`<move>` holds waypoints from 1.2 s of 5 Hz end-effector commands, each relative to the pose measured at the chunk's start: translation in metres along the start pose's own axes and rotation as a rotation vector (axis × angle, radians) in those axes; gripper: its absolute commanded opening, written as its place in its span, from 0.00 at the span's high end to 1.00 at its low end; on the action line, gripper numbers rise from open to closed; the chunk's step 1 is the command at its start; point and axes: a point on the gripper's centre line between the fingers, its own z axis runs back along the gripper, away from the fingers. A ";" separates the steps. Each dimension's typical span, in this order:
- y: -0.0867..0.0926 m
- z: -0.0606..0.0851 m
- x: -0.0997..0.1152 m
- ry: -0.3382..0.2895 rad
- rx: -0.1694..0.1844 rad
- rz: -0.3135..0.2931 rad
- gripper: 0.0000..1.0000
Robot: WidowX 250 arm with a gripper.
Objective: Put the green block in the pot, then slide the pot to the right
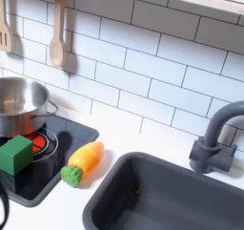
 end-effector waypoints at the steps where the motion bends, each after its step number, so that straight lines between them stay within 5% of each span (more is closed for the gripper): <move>1: 0.000 0.000 0.000 0.000 0.000 0.000 0.00; 6: 0.042 -0.013 0.061 -0.058 0.100 0.027 0.00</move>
